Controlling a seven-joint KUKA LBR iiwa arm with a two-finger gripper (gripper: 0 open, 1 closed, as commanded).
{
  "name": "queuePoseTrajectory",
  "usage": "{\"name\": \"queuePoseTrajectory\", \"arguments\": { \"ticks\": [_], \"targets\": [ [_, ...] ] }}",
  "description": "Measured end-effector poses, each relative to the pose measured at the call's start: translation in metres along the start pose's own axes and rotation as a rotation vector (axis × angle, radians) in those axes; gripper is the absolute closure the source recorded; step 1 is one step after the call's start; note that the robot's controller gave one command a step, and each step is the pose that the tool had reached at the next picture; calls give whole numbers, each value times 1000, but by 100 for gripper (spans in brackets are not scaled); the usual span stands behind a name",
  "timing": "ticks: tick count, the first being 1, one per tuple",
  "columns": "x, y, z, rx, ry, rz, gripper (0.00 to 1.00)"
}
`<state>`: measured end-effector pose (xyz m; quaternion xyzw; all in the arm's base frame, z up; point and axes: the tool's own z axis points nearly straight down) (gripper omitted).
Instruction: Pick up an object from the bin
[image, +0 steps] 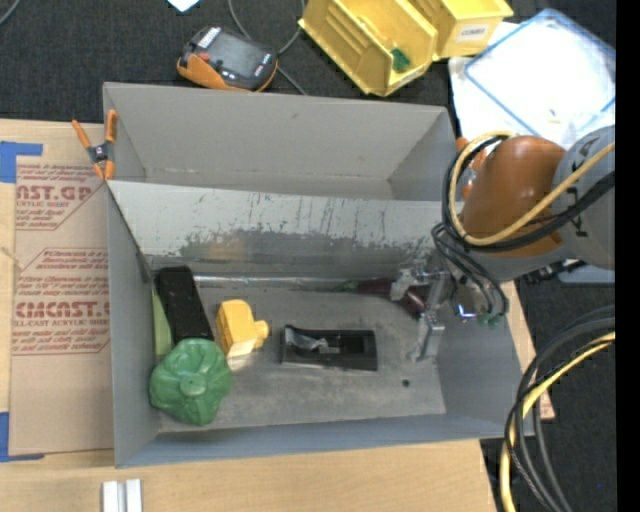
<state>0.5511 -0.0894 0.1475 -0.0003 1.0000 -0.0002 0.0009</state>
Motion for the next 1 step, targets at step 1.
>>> {"name": "queuePoseTrajectory", "arguments": {
  "ticks": [1],
  "targets": [
    [17, 97, 78, -3, 4, -157, 0]
  ]
}}
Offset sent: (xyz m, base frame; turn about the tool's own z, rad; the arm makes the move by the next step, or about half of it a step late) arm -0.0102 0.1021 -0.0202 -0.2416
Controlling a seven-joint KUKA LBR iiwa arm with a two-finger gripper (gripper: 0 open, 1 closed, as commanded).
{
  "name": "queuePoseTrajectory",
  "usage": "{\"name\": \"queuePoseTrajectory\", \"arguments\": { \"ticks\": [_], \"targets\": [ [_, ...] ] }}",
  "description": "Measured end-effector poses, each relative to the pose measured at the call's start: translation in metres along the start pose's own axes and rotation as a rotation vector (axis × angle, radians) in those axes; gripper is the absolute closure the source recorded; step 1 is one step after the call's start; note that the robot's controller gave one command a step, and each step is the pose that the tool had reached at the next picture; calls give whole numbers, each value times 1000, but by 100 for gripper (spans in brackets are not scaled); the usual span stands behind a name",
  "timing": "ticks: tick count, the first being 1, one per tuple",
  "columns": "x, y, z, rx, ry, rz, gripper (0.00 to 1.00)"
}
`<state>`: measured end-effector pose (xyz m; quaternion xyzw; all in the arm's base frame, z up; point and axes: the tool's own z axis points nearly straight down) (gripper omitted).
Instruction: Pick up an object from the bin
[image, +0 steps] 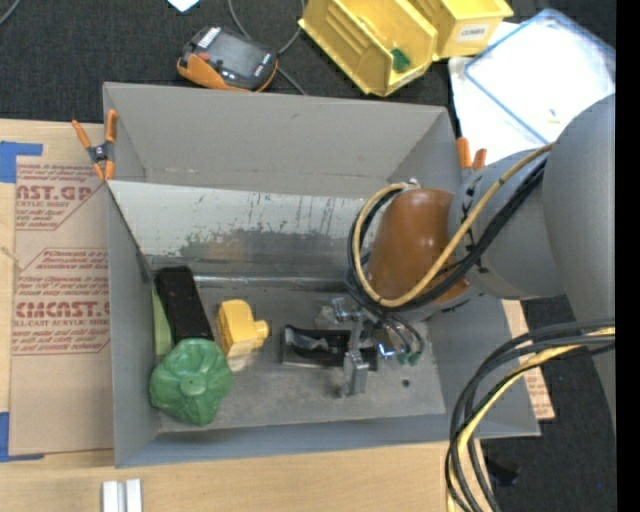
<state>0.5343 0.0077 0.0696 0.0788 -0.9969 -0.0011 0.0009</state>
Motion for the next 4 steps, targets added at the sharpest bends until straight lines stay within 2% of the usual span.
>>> {"name": "queuePoseTrajectory", "arguments": {
  "ticks": [1, 2, 3, 4],
  "targets": [
    [-8, 4, -57, 9, -12, -82, 0],
    [0, 2, -8, 1, 3, -17, 0],
    [-19, 18, -1, 5, -16, 64, 0],
    [-2, 4, -6, 1, 2, -2, 100]
  ]
}}
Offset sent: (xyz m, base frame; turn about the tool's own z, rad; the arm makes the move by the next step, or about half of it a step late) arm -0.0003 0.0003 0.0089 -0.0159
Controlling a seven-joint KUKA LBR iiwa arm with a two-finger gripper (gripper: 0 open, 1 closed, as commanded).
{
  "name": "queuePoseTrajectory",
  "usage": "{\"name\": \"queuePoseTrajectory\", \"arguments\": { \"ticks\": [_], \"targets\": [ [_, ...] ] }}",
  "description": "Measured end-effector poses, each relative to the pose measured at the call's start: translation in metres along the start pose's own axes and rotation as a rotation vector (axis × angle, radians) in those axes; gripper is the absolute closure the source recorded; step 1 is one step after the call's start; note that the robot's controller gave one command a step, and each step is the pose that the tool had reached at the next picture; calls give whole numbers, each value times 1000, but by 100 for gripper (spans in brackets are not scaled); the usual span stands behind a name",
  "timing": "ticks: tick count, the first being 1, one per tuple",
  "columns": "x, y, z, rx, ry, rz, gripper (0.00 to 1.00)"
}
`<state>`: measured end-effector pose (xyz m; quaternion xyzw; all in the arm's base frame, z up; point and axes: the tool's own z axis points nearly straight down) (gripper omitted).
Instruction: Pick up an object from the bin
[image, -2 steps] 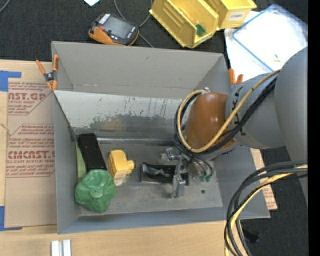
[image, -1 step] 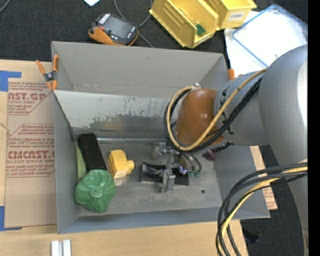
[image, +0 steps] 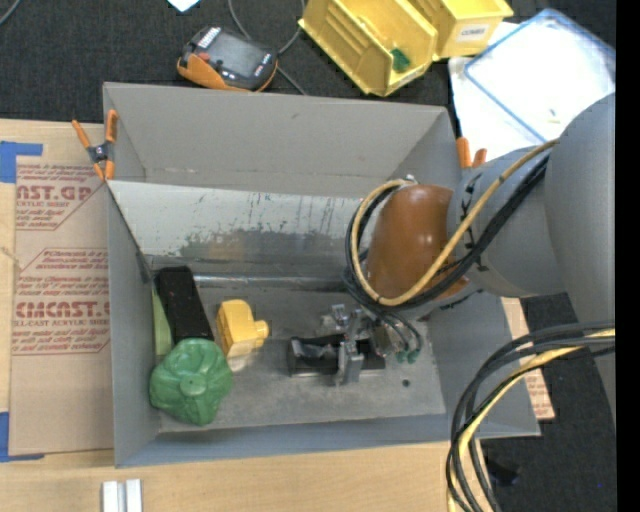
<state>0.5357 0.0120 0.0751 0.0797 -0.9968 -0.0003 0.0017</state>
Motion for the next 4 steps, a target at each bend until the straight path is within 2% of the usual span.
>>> {"name": "queuePoseTrajectory", "arguments": {
  "ticks": [1, 2, 3, 4],
  "targets": [
    [0, 0, 0, 0, 0, 0, 100],
    [3, 1, -33, -1, 12, -1, 100],
    [1, 0, -69, 0, 4, 0, 100],
    [1, 1, -89, 0, 2, 0, 100]
  ]
}}
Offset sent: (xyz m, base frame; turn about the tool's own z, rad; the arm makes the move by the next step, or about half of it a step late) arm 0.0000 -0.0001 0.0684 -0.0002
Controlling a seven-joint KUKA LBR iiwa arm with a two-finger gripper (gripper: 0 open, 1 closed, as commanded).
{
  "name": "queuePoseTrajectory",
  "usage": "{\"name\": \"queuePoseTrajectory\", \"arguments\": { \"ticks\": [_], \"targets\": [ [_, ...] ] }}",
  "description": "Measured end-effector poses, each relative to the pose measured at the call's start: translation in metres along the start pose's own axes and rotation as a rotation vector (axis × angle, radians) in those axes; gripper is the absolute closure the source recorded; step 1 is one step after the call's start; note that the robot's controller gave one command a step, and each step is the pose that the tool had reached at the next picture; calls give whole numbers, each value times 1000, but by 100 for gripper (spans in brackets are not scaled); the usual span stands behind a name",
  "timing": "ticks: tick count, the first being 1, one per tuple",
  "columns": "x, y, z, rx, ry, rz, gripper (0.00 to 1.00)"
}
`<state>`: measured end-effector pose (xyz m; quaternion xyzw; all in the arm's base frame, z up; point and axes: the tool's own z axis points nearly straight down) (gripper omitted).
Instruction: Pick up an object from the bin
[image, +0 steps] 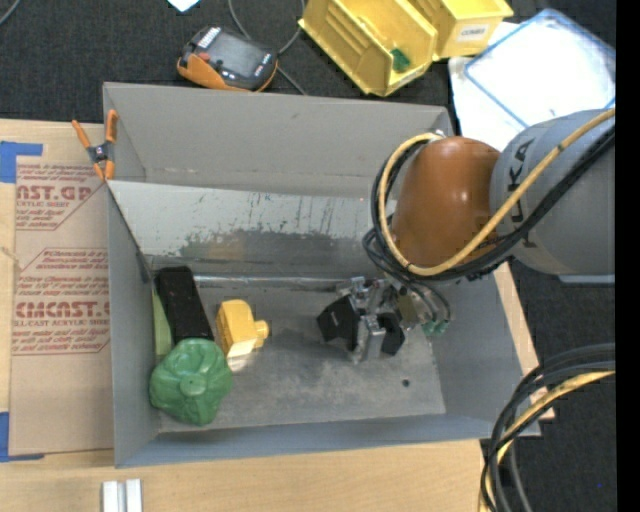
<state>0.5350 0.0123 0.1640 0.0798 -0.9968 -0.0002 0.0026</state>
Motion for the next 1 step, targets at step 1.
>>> {"name": "queuePoseTrajectory", "arguments": {
  "ticks": [1],
  "targets": [
    [0, 0, -10, 0, 1, 0, 100]
  ]
}}
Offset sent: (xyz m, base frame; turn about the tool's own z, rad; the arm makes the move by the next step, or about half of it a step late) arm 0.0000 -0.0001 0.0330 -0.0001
